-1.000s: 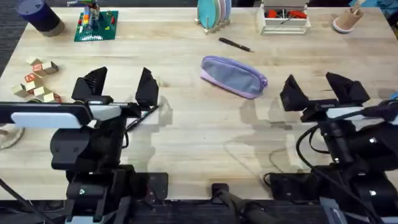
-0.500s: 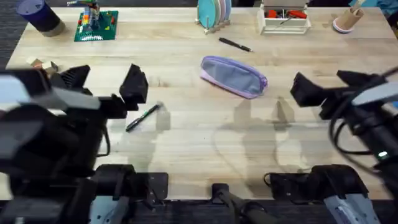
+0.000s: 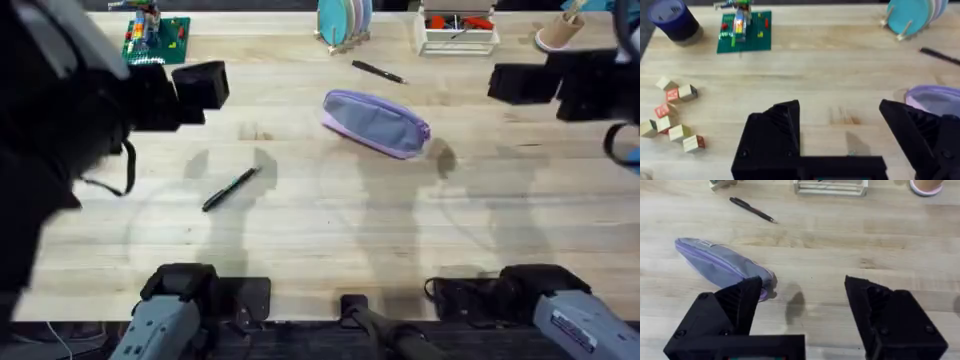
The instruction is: Unzip the bag, pick up the pens from the table one at a time and place them inside, then zip the bag closed.
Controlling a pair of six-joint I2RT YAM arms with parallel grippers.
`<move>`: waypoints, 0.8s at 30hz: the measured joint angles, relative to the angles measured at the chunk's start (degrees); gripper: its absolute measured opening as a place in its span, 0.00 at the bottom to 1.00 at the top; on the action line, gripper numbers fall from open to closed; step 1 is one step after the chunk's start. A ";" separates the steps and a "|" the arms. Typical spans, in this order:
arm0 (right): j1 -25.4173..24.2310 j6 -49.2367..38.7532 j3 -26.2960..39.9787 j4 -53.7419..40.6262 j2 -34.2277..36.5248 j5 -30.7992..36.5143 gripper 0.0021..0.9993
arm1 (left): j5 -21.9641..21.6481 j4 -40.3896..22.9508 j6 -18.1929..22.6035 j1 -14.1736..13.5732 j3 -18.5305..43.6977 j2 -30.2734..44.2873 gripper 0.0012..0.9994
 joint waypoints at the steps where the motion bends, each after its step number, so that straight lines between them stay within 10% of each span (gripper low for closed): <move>1: 0.00 0.00 1.60 -1.16 1.33 0.00 1.00 | 0.02 -1.14 0.00 0.00 1.42 1.60 0.99; 24: 0.00 0.02 6.53 -5.60 5.90 0.00 1.00 | 2.24 -7.68 2.86 0.00 10.04 13.56 0.99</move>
